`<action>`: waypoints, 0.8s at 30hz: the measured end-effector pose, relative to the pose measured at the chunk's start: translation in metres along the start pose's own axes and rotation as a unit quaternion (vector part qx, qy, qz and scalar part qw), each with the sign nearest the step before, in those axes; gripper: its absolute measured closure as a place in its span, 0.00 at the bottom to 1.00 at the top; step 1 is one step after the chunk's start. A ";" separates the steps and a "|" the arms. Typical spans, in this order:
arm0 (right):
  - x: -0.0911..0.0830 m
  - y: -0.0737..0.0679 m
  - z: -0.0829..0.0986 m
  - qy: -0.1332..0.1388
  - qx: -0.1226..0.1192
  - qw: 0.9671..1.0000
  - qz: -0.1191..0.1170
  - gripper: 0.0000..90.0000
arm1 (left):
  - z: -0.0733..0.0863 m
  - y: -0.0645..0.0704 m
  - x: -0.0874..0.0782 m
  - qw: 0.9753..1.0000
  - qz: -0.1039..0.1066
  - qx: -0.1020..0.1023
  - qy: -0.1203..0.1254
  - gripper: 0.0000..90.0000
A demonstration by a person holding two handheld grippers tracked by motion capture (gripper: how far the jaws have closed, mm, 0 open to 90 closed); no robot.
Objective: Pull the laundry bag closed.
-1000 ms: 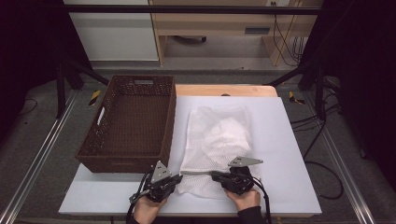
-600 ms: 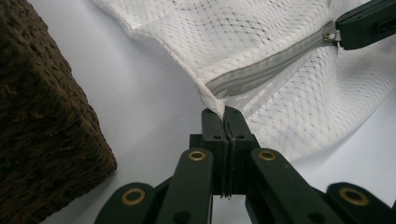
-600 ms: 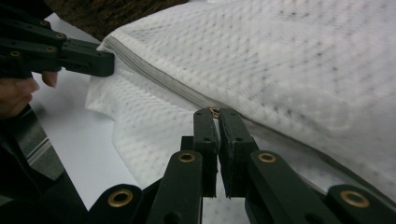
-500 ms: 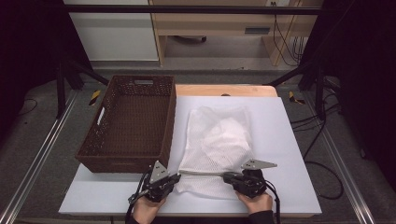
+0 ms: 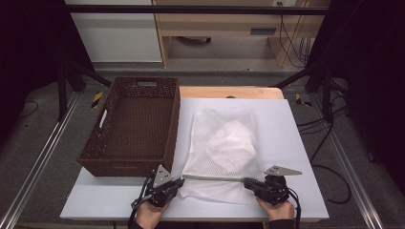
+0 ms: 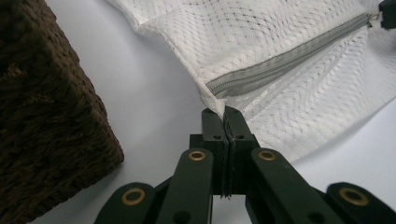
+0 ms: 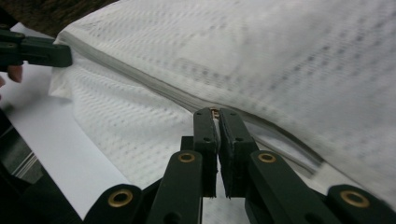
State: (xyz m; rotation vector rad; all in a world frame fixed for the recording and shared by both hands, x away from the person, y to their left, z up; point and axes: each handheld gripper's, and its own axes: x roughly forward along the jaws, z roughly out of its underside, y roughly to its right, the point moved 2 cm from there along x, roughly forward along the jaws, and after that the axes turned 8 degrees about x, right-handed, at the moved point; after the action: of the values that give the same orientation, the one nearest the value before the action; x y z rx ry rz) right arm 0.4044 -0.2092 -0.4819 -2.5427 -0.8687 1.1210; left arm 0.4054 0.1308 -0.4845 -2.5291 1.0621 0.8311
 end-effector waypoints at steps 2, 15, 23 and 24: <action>-0.005 0.006 0.001 0.004 0.010 1.000 0.008 0.96 | 0.001 0.000 0.001 1.000 0.000 0.000 -0.003 0.98; -0.024 0.030 0.008 0.004 0.037 0.998 0.045 0.96 | 0.005 -0.002 0.004 1.000 -0.001 -0.003 -0.013 0.98; -0.030 0.037 0.009 0.002 0.042 0.997 0.065 0.96 | 0.005 0.001 0.007 1.000 0.003 0.003 -0.018 0.98; -0.029 0.039 0.008 0.001 0.039 0.997 0.067 0.96 | 0.006 0.002 0.007 1.000 0.004 0.001 -0.016 0.98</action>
State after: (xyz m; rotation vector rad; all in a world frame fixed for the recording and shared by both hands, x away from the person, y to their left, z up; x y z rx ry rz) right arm 0.3995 -0.2579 -0.4861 -2.5686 -0.6482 1.1654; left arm 0.4059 0.1284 -0.4934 -2.5024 1.0637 0.8681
